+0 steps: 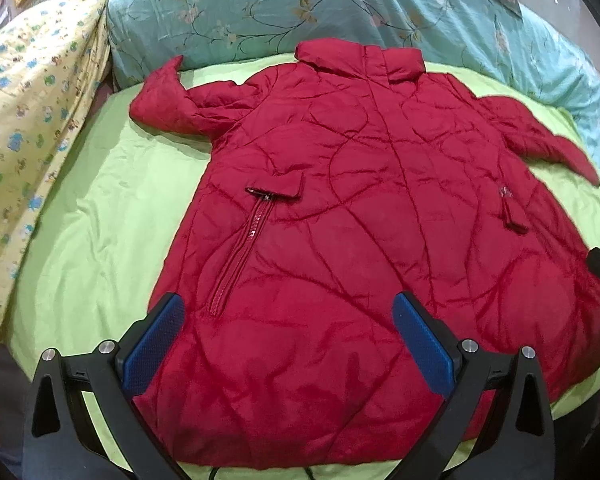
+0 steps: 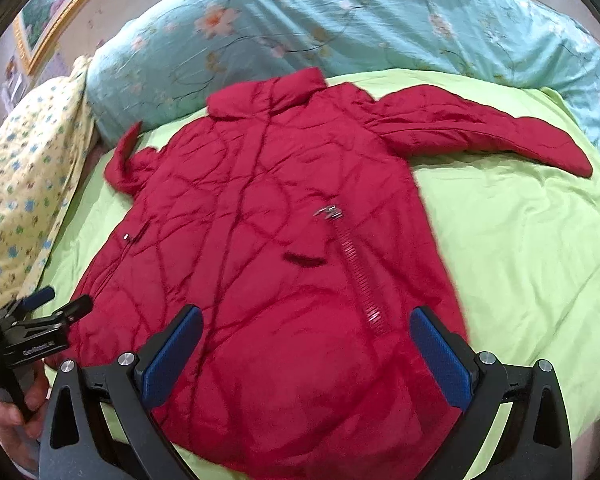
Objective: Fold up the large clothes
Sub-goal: 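Grasp the red coat's sleeve cuff with the right gripper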
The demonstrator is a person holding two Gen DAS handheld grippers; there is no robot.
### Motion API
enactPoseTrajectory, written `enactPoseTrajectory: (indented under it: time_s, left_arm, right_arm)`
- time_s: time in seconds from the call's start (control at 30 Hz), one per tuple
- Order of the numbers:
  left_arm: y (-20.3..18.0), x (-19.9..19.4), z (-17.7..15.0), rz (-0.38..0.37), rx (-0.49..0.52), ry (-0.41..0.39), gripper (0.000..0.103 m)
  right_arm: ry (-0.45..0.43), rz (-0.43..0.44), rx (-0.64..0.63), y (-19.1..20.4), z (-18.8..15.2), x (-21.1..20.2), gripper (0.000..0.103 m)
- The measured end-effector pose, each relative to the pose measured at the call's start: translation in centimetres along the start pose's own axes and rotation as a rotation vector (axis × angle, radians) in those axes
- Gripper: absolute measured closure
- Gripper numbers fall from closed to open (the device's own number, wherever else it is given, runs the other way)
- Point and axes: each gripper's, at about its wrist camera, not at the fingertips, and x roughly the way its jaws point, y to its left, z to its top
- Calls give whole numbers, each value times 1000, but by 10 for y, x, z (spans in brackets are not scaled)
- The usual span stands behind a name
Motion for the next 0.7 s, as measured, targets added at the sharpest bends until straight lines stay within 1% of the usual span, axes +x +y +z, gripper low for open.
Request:
enactPoseTrajectory:
  time_s: [0.07, 0.13, 0.17, 0.23, 0.37, 0.43, 0.47, 0.5, 0.53, 0.6, 0.67, 0.7]
  left_arm:
    - [6, 2, 6, -15, -25, -1, 0]
    - [12, 4, 13, -21, -40, -2, 0]
    - [14, 5, 16, -14, -41, 1, 0]
    - [19, 5, 23, -32, -69, -10, 0]
    - [27, 7, 37, -17, -87, -15, 0]
    - [30, 8, 44, -9, -94, -33, 0]
    - [31, 7, 47, -9, -98, -49, 0]
    - [32, 9, 50, -9, -102, -50, 0]
    - [31, 11, 52, -13, -105, -45, 0]
    - [31, 13, 57, -24, -110, -52, 0]
    - [28, 17, 62, -35, -107, -50, 0]
    - [26, 17, 64, -38, -107, -56, 0]
  right_arm:
    - [-12, -15, 30, -17, 8, 2, 0]
    - [-43, -20, 61, -35, 15, 1, 0]
    - [-57, -32, 91, -49, 21, 1, 0]
    - [-74, -43, 128, -67, 29, 2, 1]
    - [-121, -27, 226, -117, 48, 6, 1]
    - [-133, -44, 266, -140, 57, 11, 4]
    - [-146, -50, 285, -153, 62, 12, 8]
    - [-153, -50, 300, -162, 64, 13, 14]
    - [-158, -48, 329, -175, 68, 16, 16]
    - [-164, -57, 400, -203, 77, 24, 26]
    - [-177, -47, 461, -230, 85, 32, 34]
    - [-179, -45, 484, -240, 87, 36, 36]
